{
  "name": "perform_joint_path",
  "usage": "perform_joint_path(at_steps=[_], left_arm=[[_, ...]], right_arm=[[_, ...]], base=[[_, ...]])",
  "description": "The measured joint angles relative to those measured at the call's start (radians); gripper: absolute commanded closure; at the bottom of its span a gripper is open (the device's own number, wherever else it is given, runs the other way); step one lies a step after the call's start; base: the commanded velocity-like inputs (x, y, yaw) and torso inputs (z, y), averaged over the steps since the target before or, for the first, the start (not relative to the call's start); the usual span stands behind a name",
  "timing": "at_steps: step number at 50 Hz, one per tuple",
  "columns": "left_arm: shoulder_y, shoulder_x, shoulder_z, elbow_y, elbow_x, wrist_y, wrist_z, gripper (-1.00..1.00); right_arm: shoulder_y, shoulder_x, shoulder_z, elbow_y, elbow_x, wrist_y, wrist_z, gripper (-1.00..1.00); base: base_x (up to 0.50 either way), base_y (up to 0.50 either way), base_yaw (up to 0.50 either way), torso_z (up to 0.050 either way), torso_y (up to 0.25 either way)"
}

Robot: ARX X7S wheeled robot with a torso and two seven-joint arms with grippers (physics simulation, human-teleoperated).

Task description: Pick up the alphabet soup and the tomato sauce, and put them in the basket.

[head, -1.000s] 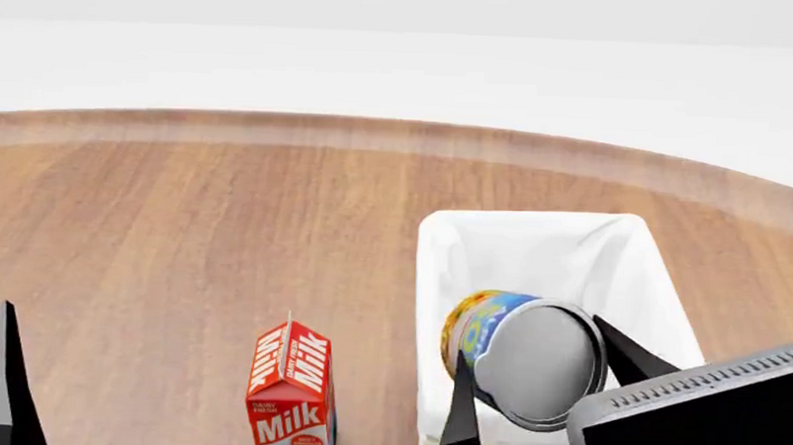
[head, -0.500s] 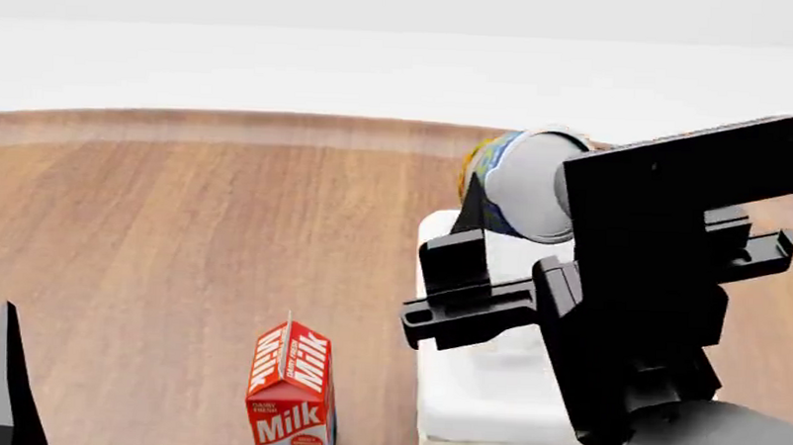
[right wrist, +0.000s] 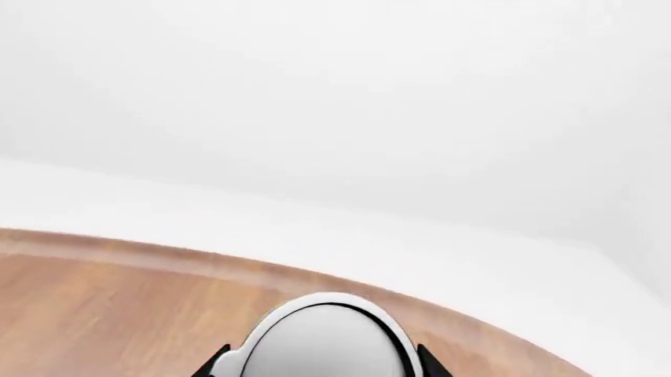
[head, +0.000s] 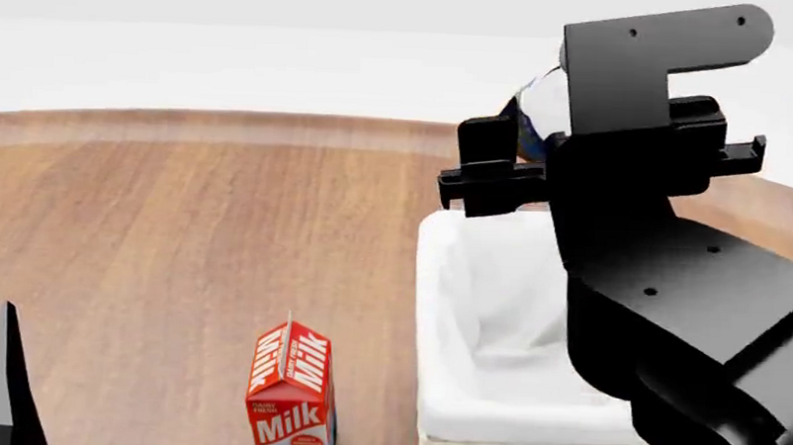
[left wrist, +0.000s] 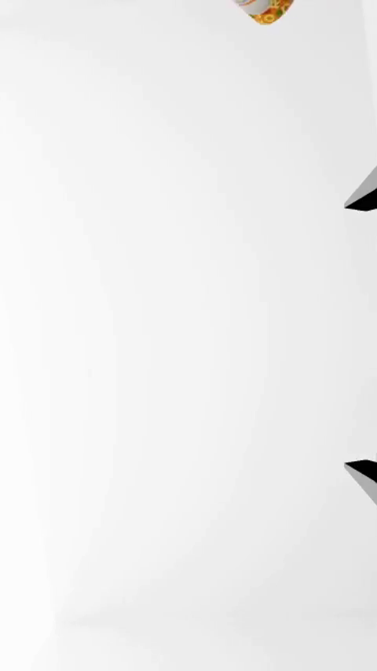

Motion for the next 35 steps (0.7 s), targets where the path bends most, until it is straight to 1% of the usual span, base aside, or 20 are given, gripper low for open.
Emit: perform_joint_path(at_steps=[16,35], left_arm=[[-0.012,0.001,0.013,-0.013,-0.003,0.005,0.001,-1.00],[-0.017,0.000,0.024,-0.024,-0.007,0.013,0.000,-1.00]], right_arm=[[0.051,-0.144,-0.062,0.394,-0.141,-0.115,-0.096,1.00],[0.079,-0.321,-0.102,0.896,-0.254,-0.336,-0.251,1.00]], base=[[0.00,0.00,0.00,0.000,0.001],[0.00,0.00,0.00,0.000,0.001]])
